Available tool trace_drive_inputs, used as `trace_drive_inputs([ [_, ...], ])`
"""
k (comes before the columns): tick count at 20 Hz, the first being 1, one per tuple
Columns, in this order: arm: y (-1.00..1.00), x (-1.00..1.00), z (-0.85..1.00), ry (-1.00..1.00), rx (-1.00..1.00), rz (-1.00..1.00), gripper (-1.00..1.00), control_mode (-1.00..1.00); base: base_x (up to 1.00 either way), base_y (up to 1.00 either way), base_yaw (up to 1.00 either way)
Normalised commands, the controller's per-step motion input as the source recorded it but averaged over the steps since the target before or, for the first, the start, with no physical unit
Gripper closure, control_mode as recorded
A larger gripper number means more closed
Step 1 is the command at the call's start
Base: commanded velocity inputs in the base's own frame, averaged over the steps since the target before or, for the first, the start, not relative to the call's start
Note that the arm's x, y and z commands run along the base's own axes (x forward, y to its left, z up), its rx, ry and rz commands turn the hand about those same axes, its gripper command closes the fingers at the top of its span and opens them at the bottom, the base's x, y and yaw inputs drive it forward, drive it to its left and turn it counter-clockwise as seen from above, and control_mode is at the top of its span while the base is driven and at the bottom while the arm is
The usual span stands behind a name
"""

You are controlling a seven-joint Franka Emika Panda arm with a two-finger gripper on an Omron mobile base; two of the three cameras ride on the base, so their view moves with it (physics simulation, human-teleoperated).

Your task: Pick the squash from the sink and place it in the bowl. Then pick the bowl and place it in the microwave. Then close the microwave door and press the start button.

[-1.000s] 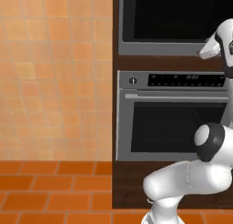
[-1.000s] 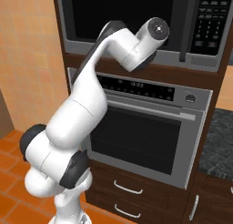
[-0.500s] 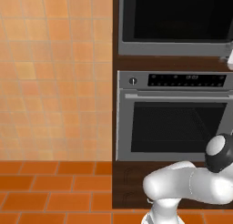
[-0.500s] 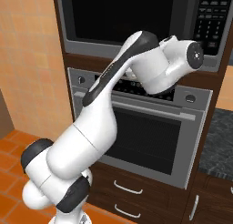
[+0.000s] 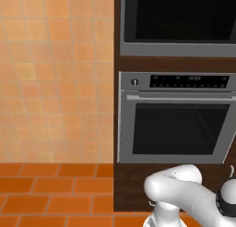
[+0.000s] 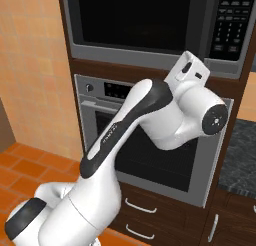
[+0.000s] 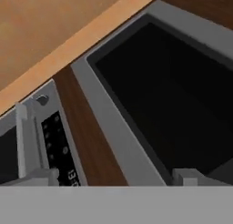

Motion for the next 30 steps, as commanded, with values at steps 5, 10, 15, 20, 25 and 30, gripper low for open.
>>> trace_drive_inputs([
  [5,-0.6,-0.11,0.0,-0.3,-0.28,-0.12,-1.0,-1.0,0.0,0.0,0.0],
  [10,-0.71,0.04,0.05,-0.2,-0.17,-0.02,-1.0,-1.0,0.0,0.0,0.0],
  [15,-0.49,0.58,0.26,-0.07,-0.15,0.0,-1.0,-1.0,0.0,0.0,0.0],
  [20,-0.21,0.42,0.15,-0.02,-0.15,0.0,-1.0,-1.0,0.0,0.0,0.0],
  [25,-0.23,0.17,0.01,-0.03,-0.18,-0.06,-1.0,-1.0,0.0,0.0,0.0],
  [30,-0.21,0.44,0.0,0.0,-0.05,-0.05,-1.0,-1.0,0.0,0.0,0.0],
])
